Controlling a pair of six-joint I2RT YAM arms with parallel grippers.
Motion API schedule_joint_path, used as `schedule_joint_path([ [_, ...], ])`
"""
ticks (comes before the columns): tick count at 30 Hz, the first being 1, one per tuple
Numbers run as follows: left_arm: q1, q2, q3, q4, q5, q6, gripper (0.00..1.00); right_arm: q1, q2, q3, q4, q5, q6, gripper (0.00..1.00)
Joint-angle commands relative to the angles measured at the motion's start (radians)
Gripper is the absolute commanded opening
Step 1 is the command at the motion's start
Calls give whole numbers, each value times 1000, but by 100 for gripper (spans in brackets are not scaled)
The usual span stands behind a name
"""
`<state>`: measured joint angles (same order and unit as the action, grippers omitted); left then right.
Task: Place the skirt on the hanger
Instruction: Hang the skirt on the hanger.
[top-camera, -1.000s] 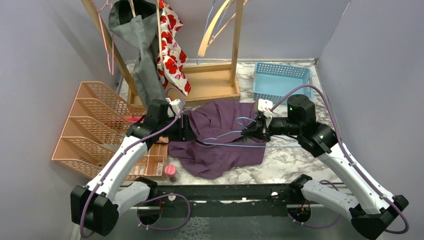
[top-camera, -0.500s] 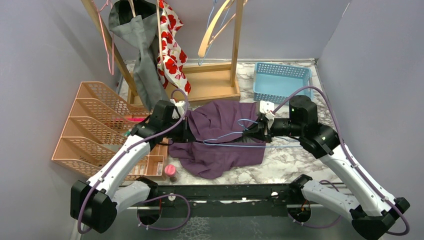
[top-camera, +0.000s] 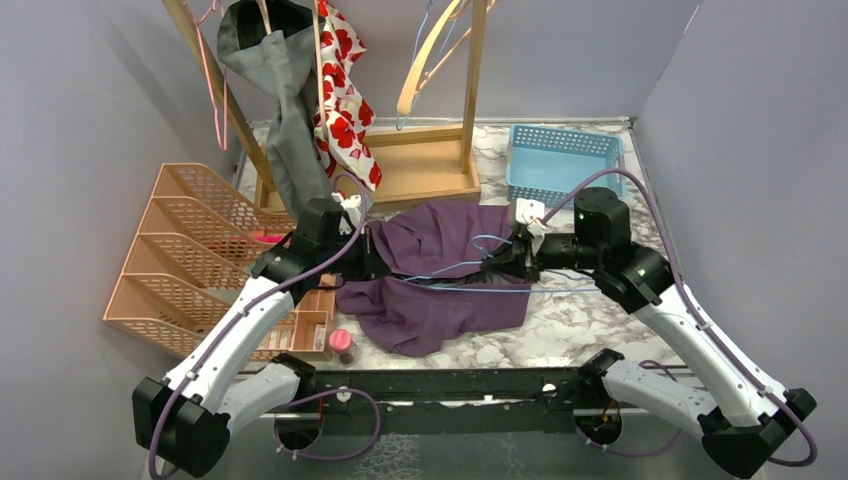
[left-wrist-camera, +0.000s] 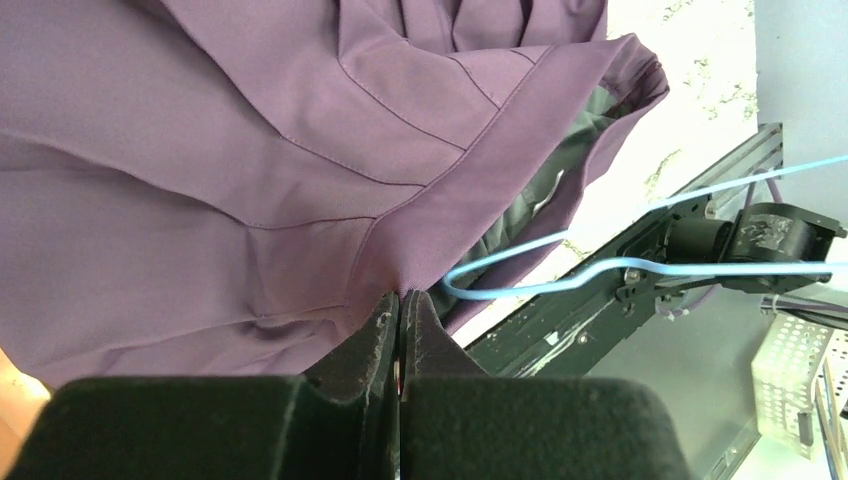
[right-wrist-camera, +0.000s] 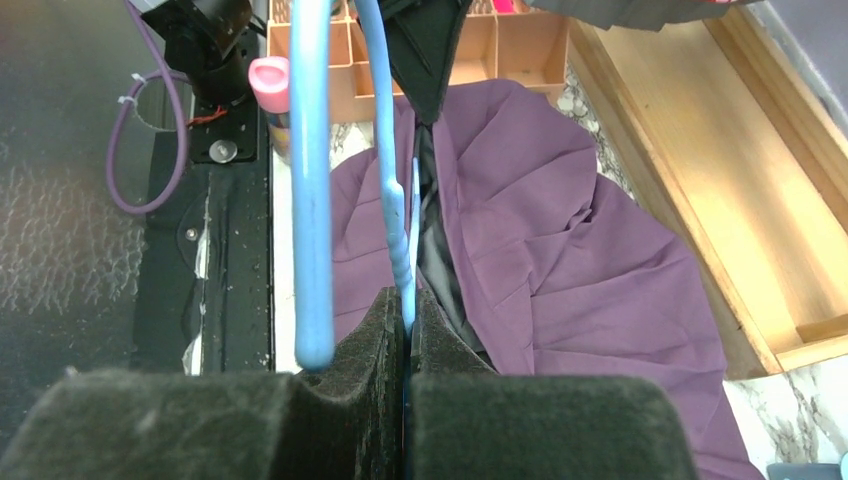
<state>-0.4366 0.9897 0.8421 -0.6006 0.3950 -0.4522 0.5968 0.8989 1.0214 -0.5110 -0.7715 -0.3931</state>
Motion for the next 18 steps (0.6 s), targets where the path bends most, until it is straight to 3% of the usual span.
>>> schedule_joint_path([
  [1, -4, -46, 42, 19, 35, -32, 0, 6, 26, -39, 95, -10, 30, 1],
  [6, -4, -63, 65, 27, 63, -68, 0, 6, 38, -117, 247, -25, 84, 1],
  [14, -6, -72, 80, 87, 152, -187, 0, 11, 36, -368, 788, -5, 346, 1],
  [18, -22, -82, 19, 287, 258, -341, 0, 22, 70, -416, 930, 27, 367, 1],
])
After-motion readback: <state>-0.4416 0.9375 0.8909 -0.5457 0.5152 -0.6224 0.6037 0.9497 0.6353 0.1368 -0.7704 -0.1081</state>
